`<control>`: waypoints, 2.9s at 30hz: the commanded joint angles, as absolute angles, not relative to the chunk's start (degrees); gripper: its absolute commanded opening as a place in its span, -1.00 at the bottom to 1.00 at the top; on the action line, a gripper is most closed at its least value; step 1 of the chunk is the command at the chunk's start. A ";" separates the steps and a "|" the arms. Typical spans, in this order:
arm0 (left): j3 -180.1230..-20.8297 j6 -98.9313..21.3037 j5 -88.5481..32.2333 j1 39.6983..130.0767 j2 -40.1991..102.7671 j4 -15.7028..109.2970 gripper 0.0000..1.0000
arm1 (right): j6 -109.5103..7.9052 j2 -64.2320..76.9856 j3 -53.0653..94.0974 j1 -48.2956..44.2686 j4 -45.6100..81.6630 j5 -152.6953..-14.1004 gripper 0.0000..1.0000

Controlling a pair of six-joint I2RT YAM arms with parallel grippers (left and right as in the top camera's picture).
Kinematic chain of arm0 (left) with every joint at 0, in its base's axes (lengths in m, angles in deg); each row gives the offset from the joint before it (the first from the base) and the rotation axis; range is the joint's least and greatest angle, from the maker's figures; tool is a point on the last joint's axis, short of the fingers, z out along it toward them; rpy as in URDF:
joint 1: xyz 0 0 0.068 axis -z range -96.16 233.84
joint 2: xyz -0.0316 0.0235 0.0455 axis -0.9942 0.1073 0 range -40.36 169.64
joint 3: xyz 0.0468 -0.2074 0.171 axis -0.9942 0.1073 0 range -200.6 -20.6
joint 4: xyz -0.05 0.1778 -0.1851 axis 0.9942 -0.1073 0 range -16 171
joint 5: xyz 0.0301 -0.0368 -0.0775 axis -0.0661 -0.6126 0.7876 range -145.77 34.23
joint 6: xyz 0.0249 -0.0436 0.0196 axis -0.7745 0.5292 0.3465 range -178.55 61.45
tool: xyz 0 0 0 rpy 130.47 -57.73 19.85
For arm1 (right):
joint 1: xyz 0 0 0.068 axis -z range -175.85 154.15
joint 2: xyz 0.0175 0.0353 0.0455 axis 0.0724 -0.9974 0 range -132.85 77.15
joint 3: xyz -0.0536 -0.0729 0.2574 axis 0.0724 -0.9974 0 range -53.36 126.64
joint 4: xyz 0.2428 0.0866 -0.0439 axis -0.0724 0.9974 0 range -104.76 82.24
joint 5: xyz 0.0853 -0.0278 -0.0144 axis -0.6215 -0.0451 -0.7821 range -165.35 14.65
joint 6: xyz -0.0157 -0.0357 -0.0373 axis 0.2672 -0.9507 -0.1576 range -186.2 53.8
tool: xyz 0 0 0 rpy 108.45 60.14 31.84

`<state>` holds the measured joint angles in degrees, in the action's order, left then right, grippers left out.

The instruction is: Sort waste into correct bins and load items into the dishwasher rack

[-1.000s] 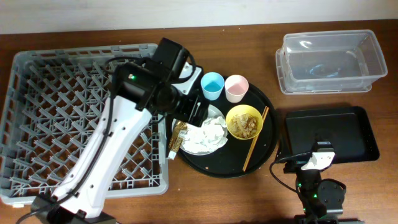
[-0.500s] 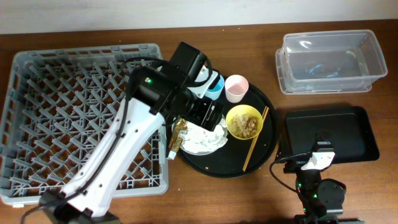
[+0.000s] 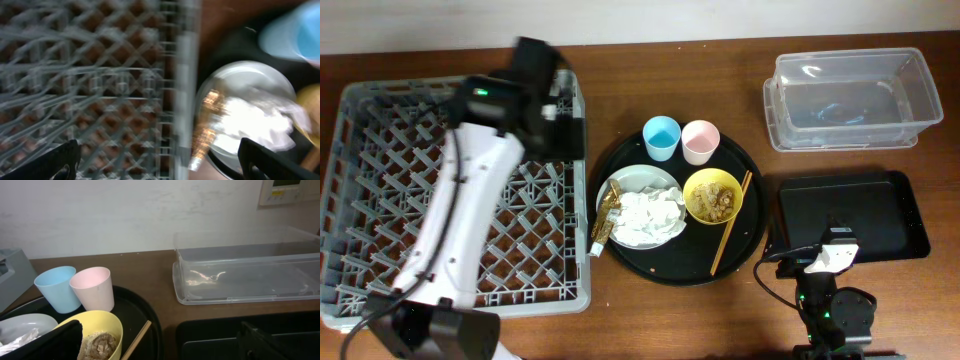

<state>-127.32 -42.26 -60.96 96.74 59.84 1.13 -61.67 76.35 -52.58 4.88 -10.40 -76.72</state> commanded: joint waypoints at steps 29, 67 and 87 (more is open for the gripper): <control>-128.43 -28.79 -55.98 66.78 59.49 -5.41 0.99 | -23.55 76.79 -53.04 4.47 -27.62 -108.76 0.97; -128.43 -28.79 -55.98 66.78 59.49 -5.41 0.99 | -55.35 -14.22 20.16 -26.96 29.77 -95.17 0.89; -128.43 -28.79 -55.98 66.78 59.49 -5.41 0.99 | -31.18 -28.02 18.04 -33.08 27.35 -65.57 -0.04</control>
